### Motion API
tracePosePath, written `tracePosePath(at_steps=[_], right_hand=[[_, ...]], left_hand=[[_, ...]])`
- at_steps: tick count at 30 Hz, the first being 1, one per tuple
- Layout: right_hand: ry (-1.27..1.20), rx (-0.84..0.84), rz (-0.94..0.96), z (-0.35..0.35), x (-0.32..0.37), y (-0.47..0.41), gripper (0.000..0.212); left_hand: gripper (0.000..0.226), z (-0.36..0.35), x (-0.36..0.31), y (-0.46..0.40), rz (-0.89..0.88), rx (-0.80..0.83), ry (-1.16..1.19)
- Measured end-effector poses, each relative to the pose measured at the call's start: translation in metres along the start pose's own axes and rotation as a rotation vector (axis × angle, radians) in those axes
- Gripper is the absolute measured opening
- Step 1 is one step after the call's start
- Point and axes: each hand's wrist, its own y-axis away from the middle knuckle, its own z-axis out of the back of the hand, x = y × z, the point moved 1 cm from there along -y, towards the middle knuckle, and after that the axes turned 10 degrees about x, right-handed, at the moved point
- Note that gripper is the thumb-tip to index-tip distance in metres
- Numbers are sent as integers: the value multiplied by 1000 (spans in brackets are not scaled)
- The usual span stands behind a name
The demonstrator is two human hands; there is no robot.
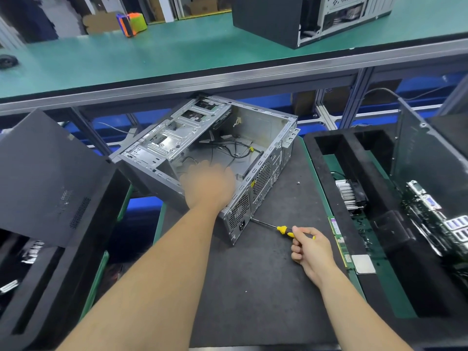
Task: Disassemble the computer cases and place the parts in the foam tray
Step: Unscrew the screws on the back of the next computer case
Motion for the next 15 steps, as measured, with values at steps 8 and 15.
tracePosePath(at_steps=[8,15], right_hand=[[-134,15,-107,-1,8,-4,12],[-65,-6,-145,-3,10,-7,26]], left_hand=[[54,-1,0,-1,5,3,-1],[53,-1,0,0,14,5,4]])
